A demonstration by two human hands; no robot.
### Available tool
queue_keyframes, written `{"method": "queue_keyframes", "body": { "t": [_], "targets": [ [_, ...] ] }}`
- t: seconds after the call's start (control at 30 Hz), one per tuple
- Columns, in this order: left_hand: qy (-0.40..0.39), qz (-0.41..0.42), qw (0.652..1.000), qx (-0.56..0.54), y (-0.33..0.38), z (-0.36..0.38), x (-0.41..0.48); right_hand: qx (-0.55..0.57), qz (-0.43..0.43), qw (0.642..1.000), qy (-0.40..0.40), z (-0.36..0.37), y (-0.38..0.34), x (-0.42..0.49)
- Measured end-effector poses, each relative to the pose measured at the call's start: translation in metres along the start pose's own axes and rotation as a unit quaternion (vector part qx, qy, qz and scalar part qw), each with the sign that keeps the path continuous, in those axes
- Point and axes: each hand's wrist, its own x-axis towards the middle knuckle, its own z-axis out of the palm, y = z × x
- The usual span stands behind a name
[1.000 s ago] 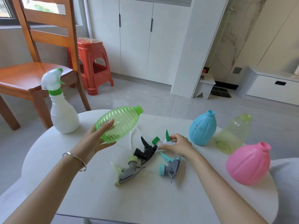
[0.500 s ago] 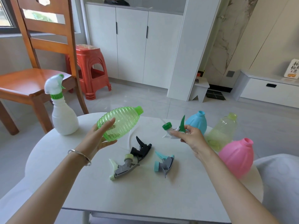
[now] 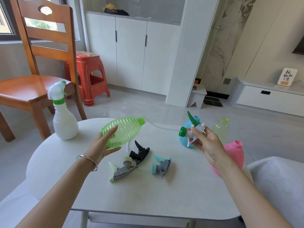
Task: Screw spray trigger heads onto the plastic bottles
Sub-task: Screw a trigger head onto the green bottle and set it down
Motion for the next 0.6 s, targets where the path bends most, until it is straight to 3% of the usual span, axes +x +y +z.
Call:
{"method": "queue_keyframes", "body": {
  "t": [0.23,0.6],
  "targets": [
    [0.000,-0.018,1.000,-0.026,-0.0001,-0.0030,0.0039,-0.008,0.000,1.000,0.014,-0.0075,-0.0036,-0.0024],
    [-0.004,-0.005,0.999,0.050,0.0038,-0.0057,-0.0015,-0.033,0.005,0.999,-0.011,-0.0017,-0.0031,-0.0008]
  ]
}}
